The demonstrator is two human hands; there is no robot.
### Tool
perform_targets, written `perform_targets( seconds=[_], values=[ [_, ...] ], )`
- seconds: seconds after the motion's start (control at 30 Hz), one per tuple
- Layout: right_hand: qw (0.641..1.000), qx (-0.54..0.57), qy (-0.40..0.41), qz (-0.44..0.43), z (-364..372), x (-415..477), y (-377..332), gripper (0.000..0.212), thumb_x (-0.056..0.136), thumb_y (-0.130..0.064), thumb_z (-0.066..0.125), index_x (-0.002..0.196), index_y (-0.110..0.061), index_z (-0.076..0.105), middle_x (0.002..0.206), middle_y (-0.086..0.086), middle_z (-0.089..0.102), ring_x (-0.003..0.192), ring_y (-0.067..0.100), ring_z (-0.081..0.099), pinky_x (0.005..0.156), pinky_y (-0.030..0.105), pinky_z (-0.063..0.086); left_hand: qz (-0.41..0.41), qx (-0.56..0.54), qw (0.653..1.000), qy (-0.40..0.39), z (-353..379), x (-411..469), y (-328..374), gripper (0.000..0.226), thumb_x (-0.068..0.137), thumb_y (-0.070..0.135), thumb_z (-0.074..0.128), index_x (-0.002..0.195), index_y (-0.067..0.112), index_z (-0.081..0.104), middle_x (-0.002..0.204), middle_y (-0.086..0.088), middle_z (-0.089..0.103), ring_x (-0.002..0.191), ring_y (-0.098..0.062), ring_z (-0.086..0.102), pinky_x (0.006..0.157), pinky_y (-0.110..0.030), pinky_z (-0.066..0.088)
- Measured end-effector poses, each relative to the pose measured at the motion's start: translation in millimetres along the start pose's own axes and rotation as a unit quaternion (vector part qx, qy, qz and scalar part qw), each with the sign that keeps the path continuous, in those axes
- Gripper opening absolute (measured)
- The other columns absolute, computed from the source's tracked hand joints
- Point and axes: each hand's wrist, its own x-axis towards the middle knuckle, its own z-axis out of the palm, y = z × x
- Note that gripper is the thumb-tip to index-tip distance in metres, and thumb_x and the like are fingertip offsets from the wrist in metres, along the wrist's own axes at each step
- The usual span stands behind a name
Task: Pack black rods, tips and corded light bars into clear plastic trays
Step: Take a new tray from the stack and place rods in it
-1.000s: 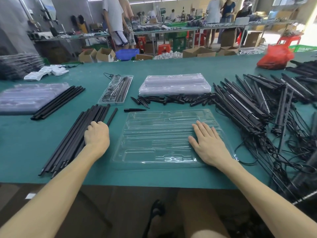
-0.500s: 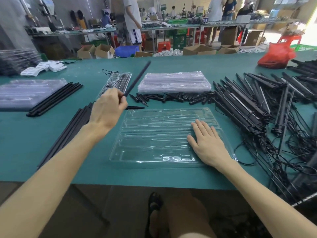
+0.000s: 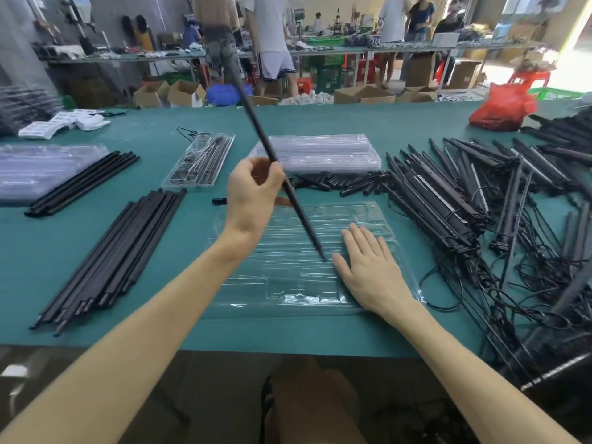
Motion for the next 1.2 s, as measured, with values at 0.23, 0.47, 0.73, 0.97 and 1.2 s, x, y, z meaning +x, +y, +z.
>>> perform_targets(
  seconds=[0.23, 0.47, 0.73, 0.97, 1.2],
  values=[
    [1.000, 0.008, 0.006, 0.000, 1, 1, -1, 0.065, 0.106, -0.051, 0.017, 0.161, -0.018, 0.009, 0.169, 0.000, 0.003, 0.155, 0.015, -0.004, 0.126, 0.040, -0.003, -0.280, -0.121, 0.951, 0.046, -1, -8, -35, 0.009, 0.098, 0.010, 0.056, 0.103, 0.003, 0.053, 0.088, -0.007, 0.061, 0.076, -0.026, 0.077, 0.115, -0.048, 0.037],
    [0.994, 0.087, 0.066, -0.004, -6, -2, -4, 0.052, 0.104, -0.046, 0.039, 0.144, -0.013, 0.043, 0.153, 0.005, 0.043, 0.146, 0.020, 0.030, 0.125, 0.041, 0.014, -0.334, -0.123, 0.934, 0.030, 20, -32, -68, 0.017, 0.099, 0.012, 0.055, 0.108, -0.002, 0.053, 0.083, -0.005, 0.074, 0.080, -0.023, 0.077, 0.100, -0.042, 0.054],
    [0.879, 0.432, 0.177, 0.098, -16, -10, 8, 0.035, 0.097, -0.020, 0.062, 0.128, -0.028, 0.047, 0.107, -0.006, 0.071, 0.097, 0.004, 0.067, 0.090, 0.025, 0.053, -0.295, -0.054, 0.954, -0.003, 19, -41, -75, 0.024, 0.097, 0.028, 0.064, 0.092, 0.005, 0.059, 0.065, 0.001, 0.074, 0.073, -0.021, 0.076, 0.100, -0.045, 0.053],
    [0.874, 0.450, 0.158, 0.094, -18, -7, 10, 0.044, 0.096, -0.017, 0.062, 0.139, -0.028, 0.058, 0.118, -0.009, 0.068, 0.099, -0.009, 0.064, 0.080, -0.003, 0.040, -0.310, -0.063, 0.949, -0.001, 14, -36, -72, 0.022, 0.096, 0.027, 0.066, 0.093, 0.006, 0.060, 0.061, 0.005, 0.072, 0.071, -0.018, 0.075, 0.099, -0.043, 0.055],
    [0.853, 0.465, 0.200, 0.126, -19, -8, 12, 0.039, 0.096, -0.010, 0.059, 0.133, -0.021, 0.064, 0.108, -0.008, 0.071, 0.100, -0.007, 0.064, 0.085, 0.000, 0.043, -0.376, -0.051, 0.922, -0.074, -7, -27, -59, 0.038, 0.106, 0.035, 0.048, 0.104, 0.003, 0.069, 0.089, -0.007, 0.076, 0.067, -0.020, 0.073, 0.045, -0.023, 0.052]
  ],
)
